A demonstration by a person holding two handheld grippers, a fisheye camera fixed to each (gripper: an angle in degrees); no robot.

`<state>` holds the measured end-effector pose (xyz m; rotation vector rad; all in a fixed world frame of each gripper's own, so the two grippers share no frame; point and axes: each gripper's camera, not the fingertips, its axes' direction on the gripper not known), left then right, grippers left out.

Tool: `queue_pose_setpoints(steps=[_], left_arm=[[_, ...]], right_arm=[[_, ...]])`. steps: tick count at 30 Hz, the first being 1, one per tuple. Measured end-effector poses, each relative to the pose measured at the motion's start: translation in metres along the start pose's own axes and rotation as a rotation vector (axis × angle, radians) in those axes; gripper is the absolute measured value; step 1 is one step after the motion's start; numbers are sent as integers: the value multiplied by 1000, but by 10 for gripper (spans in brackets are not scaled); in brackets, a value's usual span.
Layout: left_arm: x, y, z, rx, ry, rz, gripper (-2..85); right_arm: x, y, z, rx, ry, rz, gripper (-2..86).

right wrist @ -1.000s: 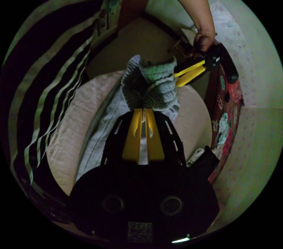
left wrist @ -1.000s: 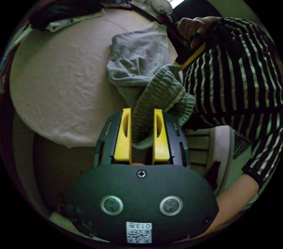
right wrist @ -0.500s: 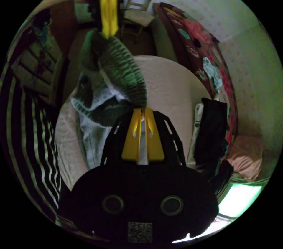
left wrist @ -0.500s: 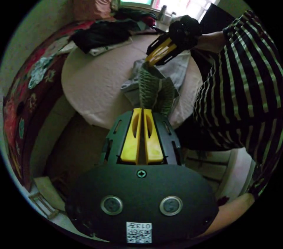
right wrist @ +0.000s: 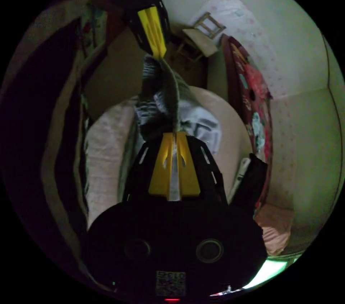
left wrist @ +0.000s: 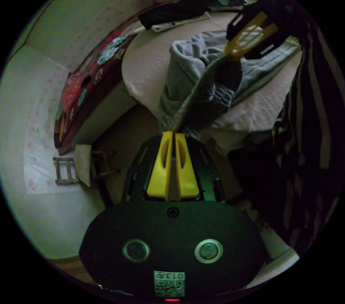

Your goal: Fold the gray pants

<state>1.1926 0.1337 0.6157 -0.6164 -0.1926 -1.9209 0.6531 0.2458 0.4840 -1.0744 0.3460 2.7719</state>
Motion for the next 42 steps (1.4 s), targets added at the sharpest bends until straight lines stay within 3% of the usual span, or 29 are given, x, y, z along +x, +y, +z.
queue_pose_setpoints(steps=[5, 9, 11, 13, 19, 22, 25, 29, 33, 35, 38, 42], left_arm=[[23, 22, 2, -20, -7, -20, 1], [24, 36, 4, -2, -6, -41, 2], [27, 43, 7, 0, -14, -42, 2], [31, 51, 10, 1, -23, -39, 2], [30, 77, 20, -7, -28, -34, 3], [21, 89, 24, -3, -29, -33, 3], [6, 100, 29, 3, -47, -36, 3], [-42, 114, 32, 44, -111, -126, 2], [-105, 126, 46, 143, -66, -277, 2], [-153, 129, 78, 162, 101, -411, 1], [-203, 143, 112, 108, 246, -600, 0], [-249, 193, 100, 229, 226, -809, 2]], right_arm=[[4, 3, 1, 107, -314, 4, 60], [98, 22, 13, 196, -640, 309, 68], [131, 24, 16, 245, -527, 353, 74], [147, 6, 31, 239, -349, 202, 91], [121, -53, 91, 136, -328, -407, 127], [108, -69, 116, 94, -268, -604, 110], [111, -81, 148, 8, -346, -622, 63], [170, -90, 152, 64, -475, -330, 40], [276, -65, 202, 155, -725, 259, 23], [303, -52, 245, 97, -862, 521, 19], [317, -33, 285, 64, -917, 758, 18], [344, 12, 259, 310, -848, 965, 19]])
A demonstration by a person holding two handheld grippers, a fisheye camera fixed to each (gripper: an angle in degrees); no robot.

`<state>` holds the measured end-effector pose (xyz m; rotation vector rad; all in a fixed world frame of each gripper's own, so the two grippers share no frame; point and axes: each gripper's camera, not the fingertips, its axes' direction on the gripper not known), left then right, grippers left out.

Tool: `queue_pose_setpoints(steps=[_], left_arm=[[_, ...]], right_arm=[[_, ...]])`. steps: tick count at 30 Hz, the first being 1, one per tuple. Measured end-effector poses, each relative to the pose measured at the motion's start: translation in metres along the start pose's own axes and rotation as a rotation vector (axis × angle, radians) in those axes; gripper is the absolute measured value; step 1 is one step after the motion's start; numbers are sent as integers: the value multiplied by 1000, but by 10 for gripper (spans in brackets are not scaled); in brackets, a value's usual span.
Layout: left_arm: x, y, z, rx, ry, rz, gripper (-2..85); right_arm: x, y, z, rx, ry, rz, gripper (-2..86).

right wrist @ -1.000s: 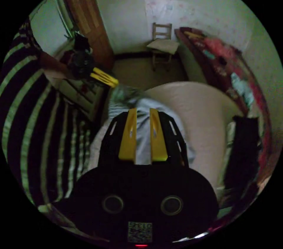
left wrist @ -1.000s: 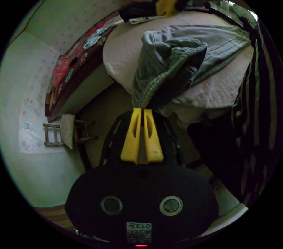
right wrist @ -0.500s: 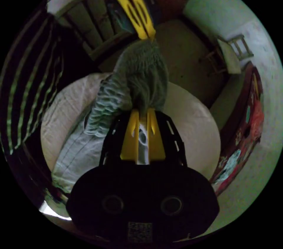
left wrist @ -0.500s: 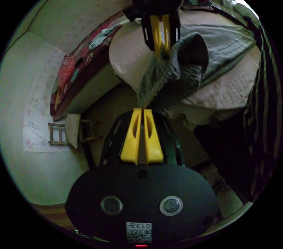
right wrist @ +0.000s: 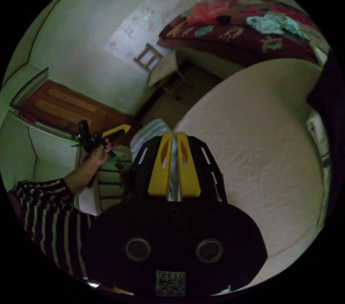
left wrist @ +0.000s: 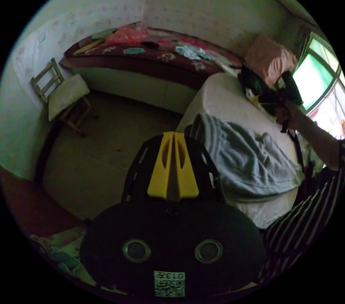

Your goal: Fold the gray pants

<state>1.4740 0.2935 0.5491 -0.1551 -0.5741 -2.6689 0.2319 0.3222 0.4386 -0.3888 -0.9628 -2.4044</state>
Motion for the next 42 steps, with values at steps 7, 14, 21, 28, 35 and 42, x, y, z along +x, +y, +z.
queue_pose_setpoints(steps=[7, 14, 21, 28, 35, 42], left_arm=[[-13, 24, 22, -118, 154, -55, 88], [-35, 21, 80, -211, 164, -317, 33], [-56, 21, 50, -137, 120, -321, 15], [-49, 27, 101, -179, 384, -433, 131], [-6, 8, 99, -214, 265, -387, 51], [32, 39, 102, -247, 275, -428, 51]], right_arm=[[-43, 57, 36, -160, 400, -315, 15], [-41, 94, 110, -305, 552, -382, 2], [-46, 115, 92, -144, 566, -367, 2], [-93, 179, 108, -92, 539, -588, 43], [-93, 225, 159, -257, 558, -596, 40], [-86, 273, 176, -325, 524, -604, 10]])
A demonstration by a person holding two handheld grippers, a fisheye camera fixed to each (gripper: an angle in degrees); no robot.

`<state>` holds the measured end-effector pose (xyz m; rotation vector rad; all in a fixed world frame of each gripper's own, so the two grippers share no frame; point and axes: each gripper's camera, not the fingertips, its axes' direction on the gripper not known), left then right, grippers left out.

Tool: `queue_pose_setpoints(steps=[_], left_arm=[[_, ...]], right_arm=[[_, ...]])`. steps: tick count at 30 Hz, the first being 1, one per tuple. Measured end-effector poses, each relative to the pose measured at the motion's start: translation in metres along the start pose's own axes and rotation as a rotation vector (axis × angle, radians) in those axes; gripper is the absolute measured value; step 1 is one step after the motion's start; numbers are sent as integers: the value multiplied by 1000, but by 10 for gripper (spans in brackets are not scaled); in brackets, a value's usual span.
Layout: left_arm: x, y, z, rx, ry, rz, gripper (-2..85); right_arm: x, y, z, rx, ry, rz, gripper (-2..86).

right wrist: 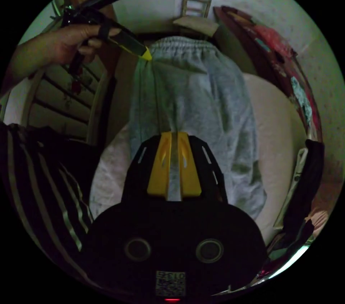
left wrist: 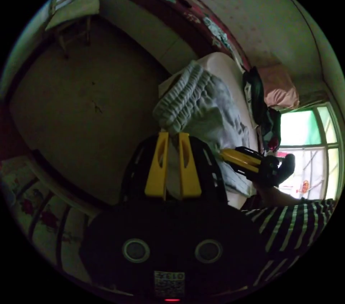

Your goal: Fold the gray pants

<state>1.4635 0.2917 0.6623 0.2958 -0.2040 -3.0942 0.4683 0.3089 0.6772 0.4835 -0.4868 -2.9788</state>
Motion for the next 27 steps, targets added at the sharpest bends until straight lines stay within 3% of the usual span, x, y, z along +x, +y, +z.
queue_pose_setpoints(steps=[4, 6, 9, 12, 16, 19, 22, 27], left_arm=[[16, 23, 24, 59, 161, -81, 45], [46, 36, 17, 128, 47, 12, 31], [130, 58, 10, 248, -202, 342, 10], [226, 72, 58, 106, -211, 635, 0], [348, 125, 158, -40, -281, 998, -3], [404, 159, 217, -155, -236, 1087, -3], [441, 185, 264, -249, -305, 1109, -3], [498, 208, 292, -299, -311, 1093, -2]], right_arm=[[-16, 53, -34, 137, 50, 71, 2], [-23, 87, -36, 118, 89, 127, 2], [-30, 156, -26, 66, 185, 269, 0], [-33, 218, -7, -47, 191, 413, 1], [-45, 291, 2, -45, 240, 565, 2], [-55, 343, 18, -99, 249, 643, 2], [-69, 398, 37, -144, 221, 687, 3], [-98, 470, 39, -137, 196, 683, 3]])
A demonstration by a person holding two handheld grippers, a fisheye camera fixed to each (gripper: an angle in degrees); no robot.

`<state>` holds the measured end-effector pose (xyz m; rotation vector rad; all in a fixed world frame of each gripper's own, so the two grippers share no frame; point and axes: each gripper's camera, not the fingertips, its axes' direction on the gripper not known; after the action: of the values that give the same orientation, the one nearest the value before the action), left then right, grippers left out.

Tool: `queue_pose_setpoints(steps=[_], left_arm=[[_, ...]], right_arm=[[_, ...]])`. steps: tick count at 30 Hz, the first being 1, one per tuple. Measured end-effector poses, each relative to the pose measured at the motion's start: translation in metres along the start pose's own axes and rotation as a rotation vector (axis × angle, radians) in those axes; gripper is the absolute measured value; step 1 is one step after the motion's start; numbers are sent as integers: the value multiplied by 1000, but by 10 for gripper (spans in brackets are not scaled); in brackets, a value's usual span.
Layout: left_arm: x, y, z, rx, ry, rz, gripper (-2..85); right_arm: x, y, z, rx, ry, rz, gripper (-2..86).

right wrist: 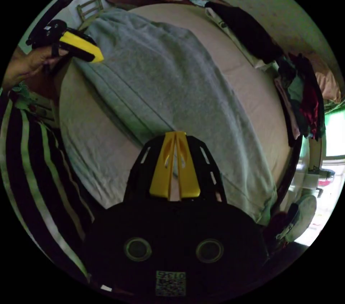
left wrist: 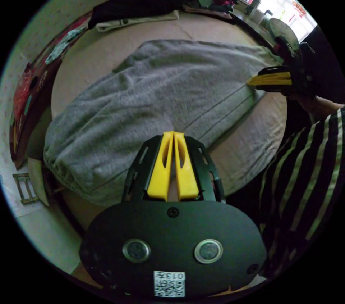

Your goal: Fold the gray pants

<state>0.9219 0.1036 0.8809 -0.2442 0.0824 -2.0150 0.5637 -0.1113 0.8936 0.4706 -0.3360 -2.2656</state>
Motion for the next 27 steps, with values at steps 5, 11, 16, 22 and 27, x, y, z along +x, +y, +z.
queue_pose_setpoints(steps=[5, 11, 16, 22, 27], left_arm=[[106, -86, -7, 97, -39, 212, 10], [252, -187, 25, 123, 35, 534, 40], [330, -245, 60, 28, 22, 651, 36], [375, -305, 73, -66, 62, 682, -3], [404, -337, 63, -60, 113, 686, -5]], right_arm=[[88, 123, -9, 84, 151, 458, 13], [202, 311, 15, 102, 164, 1064, 51], [246, 386, 60, 86, 72, 1177, 72], [274, 440, 107, 41, -15, 1172, 42], [276, 487, 109, 59, 25, 1137, 24]])
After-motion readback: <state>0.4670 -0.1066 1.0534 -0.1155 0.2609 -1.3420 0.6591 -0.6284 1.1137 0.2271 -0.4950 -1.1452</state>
